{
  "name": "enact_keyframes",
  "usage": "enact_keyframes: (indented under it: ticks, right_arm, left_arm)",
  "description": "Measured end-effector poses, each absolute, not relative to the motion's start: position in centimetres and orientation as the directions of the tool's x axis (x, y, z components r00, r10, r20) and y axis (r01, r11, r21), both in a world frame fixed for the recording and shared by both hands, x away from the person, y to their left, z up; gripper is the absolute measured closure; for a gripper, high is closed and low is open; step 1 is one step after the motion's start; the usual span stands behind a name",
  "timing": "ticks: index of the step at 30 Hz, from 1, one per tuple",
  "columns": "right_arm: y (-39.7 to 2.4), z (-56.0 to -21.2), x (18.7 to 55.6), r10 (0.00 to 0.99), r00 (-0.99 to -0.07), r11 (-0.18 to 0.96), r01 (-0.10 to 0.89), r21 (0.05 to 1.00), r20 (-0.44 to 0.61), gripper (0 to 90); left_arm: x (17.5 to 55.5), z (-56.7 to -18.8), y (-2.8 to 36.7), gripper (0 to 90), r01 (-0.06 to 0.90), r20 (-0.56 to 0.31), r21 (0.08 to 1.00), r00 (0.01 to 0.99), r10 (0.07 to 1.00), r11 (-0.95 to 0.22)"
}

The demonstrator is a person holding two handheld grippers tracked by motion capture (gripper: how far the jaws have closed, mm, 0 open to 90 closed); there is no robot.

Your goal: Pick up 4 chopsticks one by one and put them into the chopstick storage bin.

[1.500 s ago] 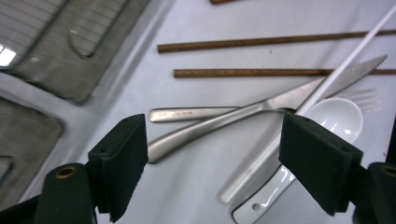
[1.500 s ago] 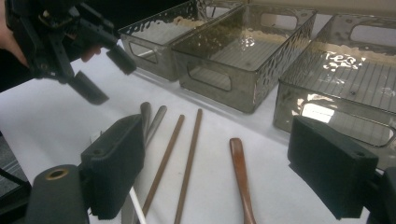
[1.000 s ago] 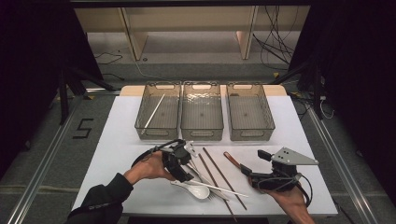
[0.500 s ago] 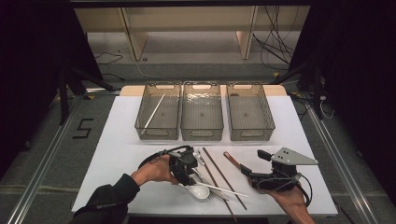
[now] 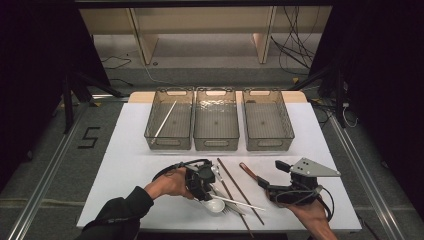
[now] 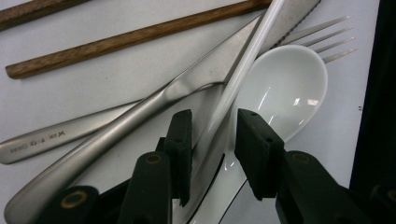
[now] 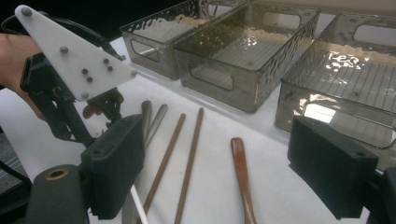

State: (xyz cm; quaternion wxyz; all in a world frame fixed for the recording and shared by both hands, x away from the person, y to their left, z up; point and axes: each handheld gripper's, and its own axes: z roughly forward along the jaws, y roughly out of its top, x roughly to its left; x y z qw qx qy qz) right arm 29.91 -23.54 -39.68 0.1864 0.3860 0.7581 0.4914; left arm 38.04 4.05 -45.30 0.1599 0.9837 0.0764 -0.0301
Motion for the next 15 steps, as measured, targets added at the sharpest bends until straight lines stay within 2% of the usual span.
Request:
enact_keyframes:
  ticks: [15]
  right_arm:
    - [-23.55,-39.67,29.93,0.769,-0.632,0.219,0.403,0.889,0.098,19.9]
  left_arm:
    - [38.08,-45.13,3.93,73.7,0.143,-0.066,0.31,0.989,0.129,-0.94]
